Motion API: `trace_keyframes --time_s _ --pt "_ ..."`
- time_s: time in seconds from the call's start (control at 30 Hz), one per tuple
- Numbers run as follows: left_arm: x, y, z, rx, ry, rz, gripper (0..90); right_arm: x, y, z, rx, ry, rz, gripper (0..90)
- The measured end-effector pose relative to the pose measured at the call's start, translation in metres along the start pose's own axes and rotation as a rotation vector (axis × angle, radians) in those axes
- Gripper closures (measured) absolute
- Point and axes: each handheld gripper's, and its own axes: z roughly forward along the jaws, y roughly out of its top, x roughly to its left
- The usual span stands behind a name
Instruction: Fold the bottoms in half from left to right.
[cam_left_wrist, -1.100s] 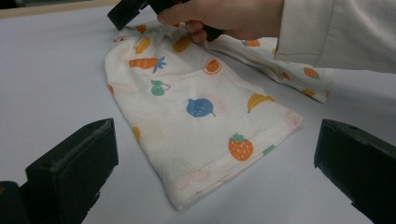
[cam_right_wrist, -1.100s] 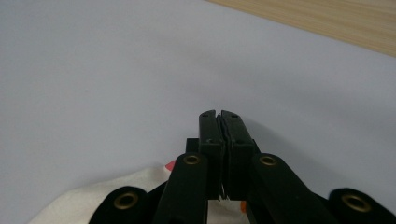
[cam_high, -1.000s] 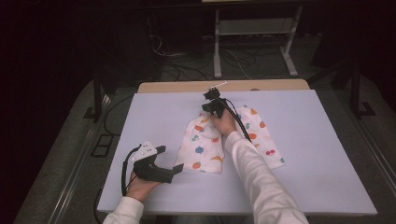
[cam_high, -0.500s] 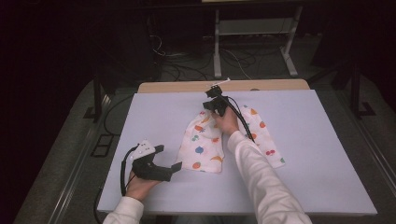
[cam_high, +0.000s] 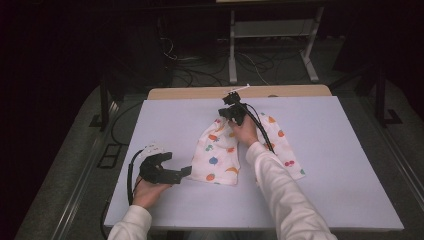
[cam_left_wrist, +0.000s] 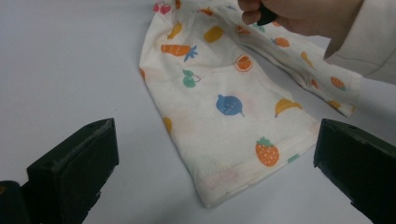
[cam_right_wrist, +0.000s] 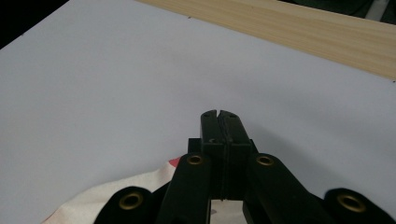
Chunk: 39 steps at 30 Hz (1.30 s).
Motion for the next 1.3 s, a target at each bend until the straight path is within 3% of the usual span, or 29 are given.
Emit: trace_keyframes --time_s 0.47,0.7,0.87,1.0,1.3 --pt "0.005 0.000 0.013 0.129 -0.058 -0.070 13.5 0.001 -0.001 -0.002 -0.006 0.005 -0.003 88.6" --pt "0.007 -0.002 0.015 0.161 -0.055 -0.087 16.9 0.000 -0.002 -0.002 -0.005 0.007 -0.001 88.6" --pt "0.009 -0.003 0.016 0.173 -0.081 -0.116 29.8 0.000 -0.003 -0.003 -0.003 0.010 0.003 88.6" --pt "0.010 -0.005 0.018 0.190 -0.084 -0.121 34.1 0.000 -0.003 -0.003 -0.005 0.009 -0.003 88.6" --pt "0.014 -0.011 0.022 0.223 -0.061 -0.138 45.0 -0.001 -0.005 -0.002 -0.003 0.016 -0.001 88.6"
